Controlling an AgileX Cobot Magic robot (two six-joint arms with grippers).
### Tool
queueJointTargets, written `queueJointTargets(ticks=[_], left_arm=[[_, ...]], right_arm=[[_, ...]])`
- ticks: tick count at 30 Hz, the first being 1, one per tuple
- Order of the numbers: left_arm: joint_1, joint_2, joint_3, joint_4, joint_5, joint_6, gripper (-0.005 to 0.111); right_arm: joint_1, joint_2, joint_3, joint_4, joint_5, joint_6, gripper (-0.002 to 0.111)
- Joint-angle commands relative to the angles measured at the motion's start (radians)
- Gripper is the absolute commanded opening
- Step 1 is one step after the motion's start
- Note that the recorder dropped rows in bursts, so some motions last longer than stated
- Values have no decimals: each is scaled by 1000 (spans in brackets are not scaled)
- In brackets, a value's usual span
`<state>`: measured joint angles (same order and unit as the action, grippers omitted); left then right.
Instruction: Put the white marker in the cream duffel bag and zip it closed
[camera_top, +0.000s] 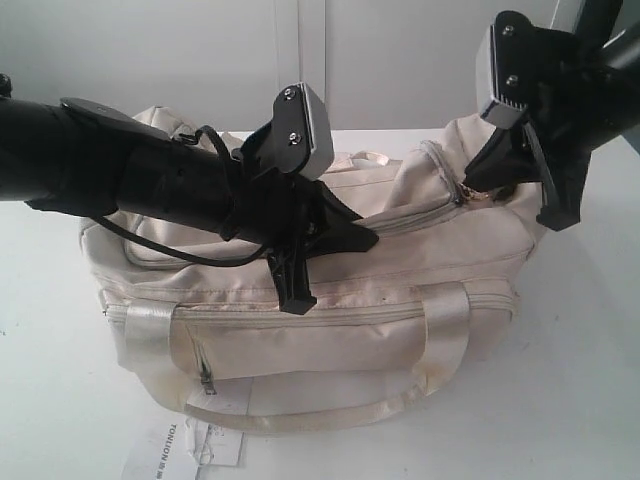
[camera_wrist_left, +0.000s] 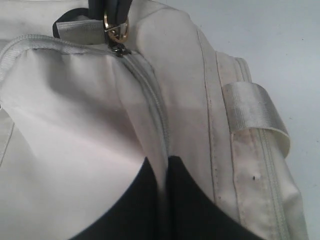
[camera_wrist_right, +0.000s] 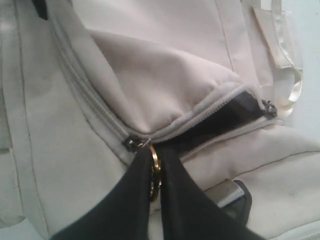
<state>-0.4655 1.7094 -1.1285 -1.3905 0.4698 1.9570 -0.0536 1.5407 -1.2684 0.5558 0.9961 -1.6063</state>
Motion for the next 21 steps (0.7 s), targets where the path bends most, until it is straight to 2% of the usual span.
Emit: queueJointTargets(ticks=[1,5,21], left_arm=[[1,-14,4,-6,23,132,0],[1,-14,4,-6,23,125,0],[1,-14,4,-6,55,125,0]], right_arm=[[-8,2,2,0,-87,37,0],[-8,2,2,0,-172,123,0],[-8,8,2,2,-245,170,0]])
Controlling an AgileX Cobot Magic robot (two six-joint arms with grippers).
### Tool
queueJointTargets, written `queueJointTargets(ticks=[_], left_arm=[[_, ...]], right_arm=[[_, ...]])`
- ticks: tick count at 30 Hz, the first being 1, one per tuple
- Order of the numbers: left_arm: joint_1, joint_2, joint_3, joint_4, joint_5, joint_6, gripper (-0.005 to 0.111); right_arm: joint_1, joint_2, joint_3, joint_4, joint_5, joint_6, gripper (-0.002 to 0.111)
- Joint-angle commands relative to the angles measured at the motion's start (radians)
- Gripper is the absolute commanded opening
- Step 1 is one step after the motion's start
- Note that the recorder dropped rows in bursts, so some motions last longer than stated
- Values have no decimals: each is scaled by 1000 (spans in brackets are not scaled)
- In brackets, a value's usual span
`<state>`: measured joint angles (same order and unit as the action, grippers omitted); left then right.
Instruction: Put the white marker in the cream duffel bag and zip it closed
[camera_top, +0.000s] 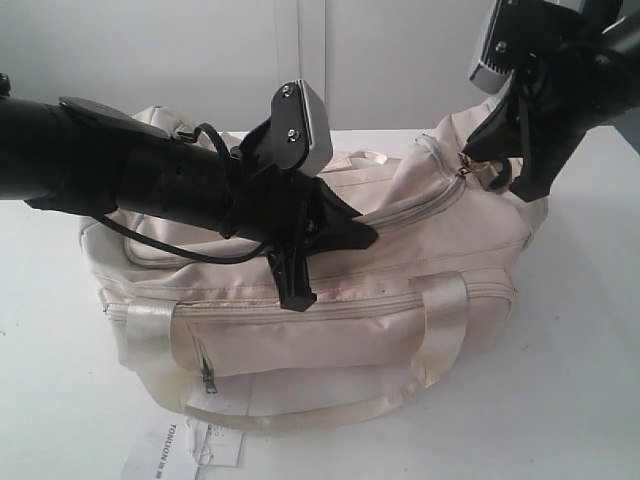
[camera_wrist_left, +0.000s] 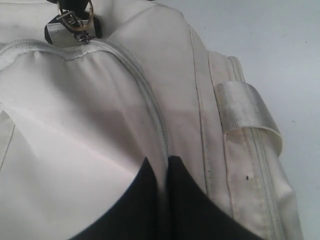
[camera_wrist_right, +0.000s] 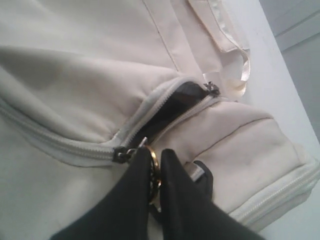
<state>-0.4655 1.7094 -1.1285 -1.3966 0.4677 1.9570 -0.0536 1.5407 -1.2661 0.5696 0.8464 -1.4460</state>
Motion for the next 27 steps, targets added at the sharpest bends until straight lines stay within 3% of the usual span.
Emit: queueJointTargets(ticks=[1,11,20,22,24,25,27], left_arm=[[1,-14,4,0,57,125,0],[1,-29,4,46,81,107,0],[1,-32,4,41,16,55,2],[1,-32,4,39,-28,23,16],[1,-34,4,39,-39,19,38],[1,-34,4,39,-39,19,54],[-2,-38,0,20,-27,2,71]], right_arm=[[-8,10,0,-12,-97,11,0],[-8,23,0,-8,-245,120,0],[-8,16,0,2,-163,149,0],[-8,11,0,2,-123,149,0],[-8,12,0,2,-100,149,0],[-8,12,0,4,-92,149,0],[-8,12,0,7,-76,147,0]])
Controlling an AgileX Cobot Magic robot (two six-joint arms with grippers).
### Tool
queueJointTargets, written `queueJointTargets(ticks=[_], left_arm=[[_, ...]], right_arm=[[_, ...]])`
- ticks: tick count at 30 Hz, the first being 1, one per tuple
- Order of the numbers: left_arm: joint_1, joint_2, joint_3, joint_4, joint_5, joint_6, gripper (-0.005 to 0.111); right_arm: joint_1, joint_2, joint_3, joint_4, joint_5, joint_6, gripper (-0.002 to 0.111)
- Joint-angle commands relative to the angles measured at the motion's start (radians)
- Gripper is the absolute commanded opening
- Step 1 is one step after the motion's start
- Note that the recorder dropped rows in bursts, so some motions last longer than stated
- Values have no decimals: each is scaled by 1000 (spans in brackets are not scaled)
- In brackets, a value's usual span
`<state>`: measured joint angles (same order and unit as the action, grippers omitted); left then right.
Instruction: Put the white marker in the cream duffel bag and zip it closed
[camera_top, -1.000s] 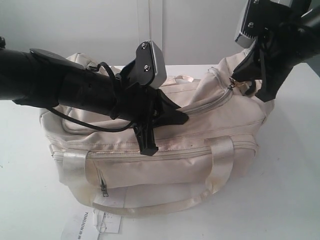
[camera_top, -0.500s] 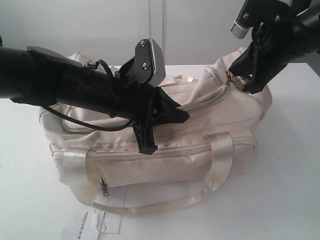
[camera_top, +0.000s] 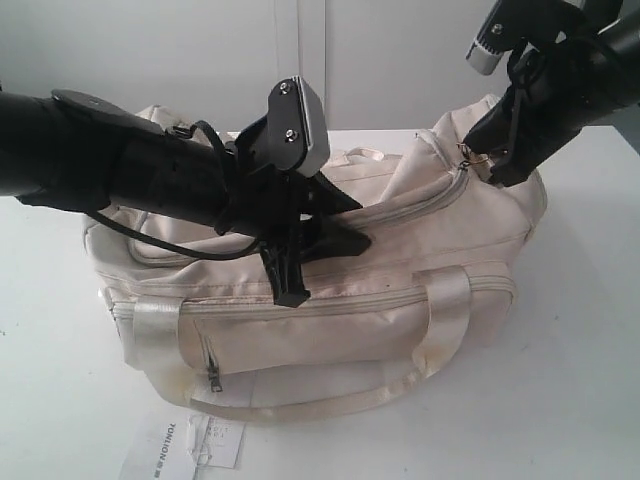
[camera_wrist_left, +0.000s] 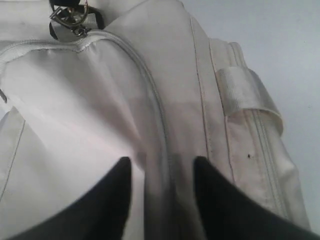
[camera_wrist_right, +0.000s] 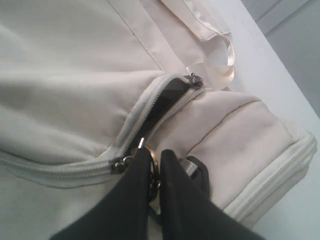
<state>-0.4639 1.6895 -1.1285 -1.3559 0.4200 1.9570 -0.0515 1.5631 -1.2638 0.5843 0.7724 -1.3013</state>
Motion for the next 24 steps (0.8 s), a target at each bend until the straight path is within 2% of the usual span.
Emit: queueJointTargets(ticks=[1,6,11,14,15,22,24], left_arm=[[-8,-23,0,-48,20,-11,75],[-43,-68,-12,-137,20,14,64],[-109,-59,-68,-177,23,52,64],[-149,-9,-91,-217,-29,152,64],[-167,34,-115,-245,-88,155,64],[-169,158,-227,-282,-191,149,64],[-169,190,-242,-282,-164,137,57]], right_arm=[[-10,-11,-2,-8,2,2,0],[-10,-11,-2,5,21,2,0],[-10,-11,-2,7,34,-2,0],[-10,-11,-2,7,34,0,0],[-10,-11,-2,7,34,0,0],[-10,-11,-2,11,34,0,0],[-10,-11,-2,11,34,0,0]])
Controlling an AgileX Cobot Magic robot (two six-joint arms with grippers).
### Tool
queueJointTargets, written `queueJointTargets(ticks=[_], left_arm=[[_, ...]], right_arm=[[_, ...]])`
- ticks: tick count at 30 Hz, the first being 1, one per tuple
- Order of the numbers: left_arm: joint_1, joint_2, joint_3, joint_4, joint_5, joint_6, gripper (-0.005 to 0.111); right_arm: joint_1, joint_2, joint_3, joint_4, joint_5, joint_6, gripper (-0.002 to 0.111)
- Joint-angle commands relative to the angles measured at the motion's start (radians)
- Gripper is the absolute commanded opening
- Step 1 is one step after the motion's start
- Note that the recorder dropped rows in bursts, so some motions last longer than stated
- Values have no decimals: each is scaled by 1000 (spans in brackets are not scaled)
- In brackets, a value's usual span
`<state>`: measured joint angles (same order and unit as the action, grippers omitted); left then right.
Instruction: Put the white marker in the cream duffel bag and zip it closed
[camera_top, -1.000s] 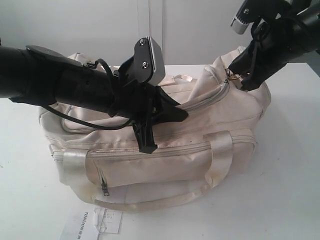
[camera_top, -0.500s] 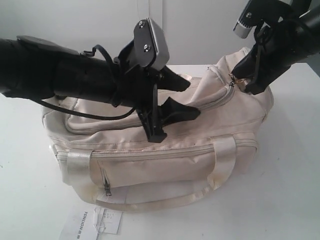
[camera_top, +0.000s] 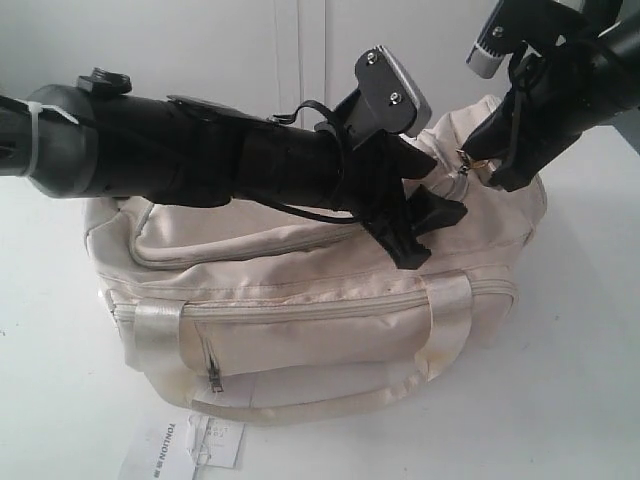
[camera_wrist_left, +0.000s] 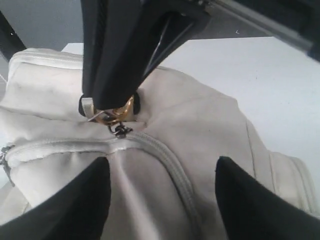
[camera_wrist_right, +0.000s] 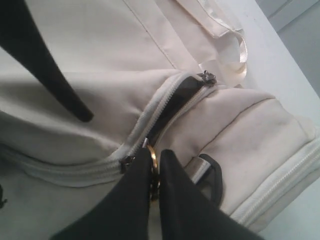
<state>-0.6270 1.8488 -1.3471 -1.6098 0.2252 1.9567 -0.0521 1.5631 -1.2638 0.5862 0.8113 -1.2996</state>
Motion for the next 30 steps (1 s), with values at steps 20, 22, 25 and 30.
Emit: queueJointTargets(ticks=[20,22,25,30], left_arm=[[-14,24,-23,-4,101,132,0],[-14,13,-23,-4,97,132,0],[-14,8,-23,-4,100,126,0],[-14,7,-23,-4,138,103,0]], right_arm=[[-10,-7,-2,75,-106,-2,0],[-10,-2,-2,75,-126,-2,0],[-10,7,-2,99,-146,-2,0],[-10,25,-2,154,-229,-2,0]])
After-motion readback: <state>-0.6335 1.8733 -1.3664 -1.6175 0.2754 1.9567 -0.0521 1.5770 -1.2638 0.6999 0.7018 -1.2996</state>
